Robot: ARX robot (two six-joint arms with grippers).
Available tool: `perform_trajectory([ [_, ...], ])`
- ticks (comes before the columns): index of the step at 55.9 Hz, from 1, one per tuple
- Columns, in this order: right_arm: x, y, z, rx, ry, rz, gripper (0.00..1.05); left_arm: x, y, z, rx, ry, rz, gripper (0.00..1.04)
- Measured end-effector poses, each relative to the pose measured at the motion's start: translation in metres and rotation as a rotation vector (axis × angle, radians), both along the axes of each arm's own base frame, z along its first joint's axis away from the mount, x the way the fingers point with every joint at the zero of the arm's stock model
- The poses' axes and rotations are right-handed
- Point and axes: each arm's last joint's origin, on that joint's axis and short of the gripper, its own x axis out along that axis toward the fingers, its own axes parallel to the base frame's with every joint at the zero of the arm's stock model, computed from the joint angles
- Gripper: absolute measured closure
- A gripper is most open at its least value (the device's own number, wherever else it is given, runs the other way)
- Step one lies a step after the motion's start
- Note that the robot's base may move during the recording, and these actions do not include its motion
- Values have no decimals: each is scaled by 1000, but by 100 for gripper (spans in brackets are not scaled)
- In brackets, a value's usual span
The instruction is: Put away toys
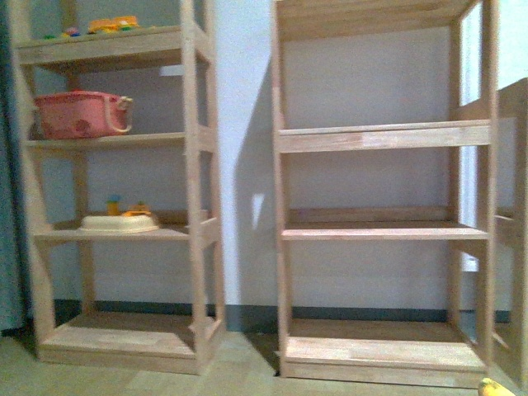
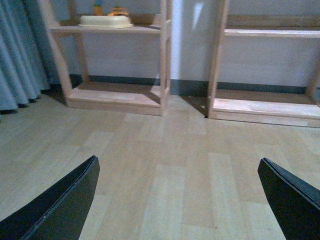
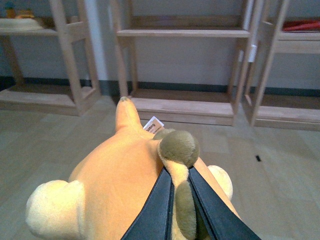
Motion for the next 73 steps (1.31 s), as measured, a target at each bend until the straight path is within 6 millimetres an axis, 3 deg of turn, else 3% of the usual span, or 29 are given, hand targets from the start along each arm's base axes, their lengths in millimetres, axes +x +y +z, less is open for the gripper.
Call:
perform_trajectory([
  [73, 0, 0, 0, 0, 0, 2, 99, 0, 0, 0, 0, 0, -1, 6],
])
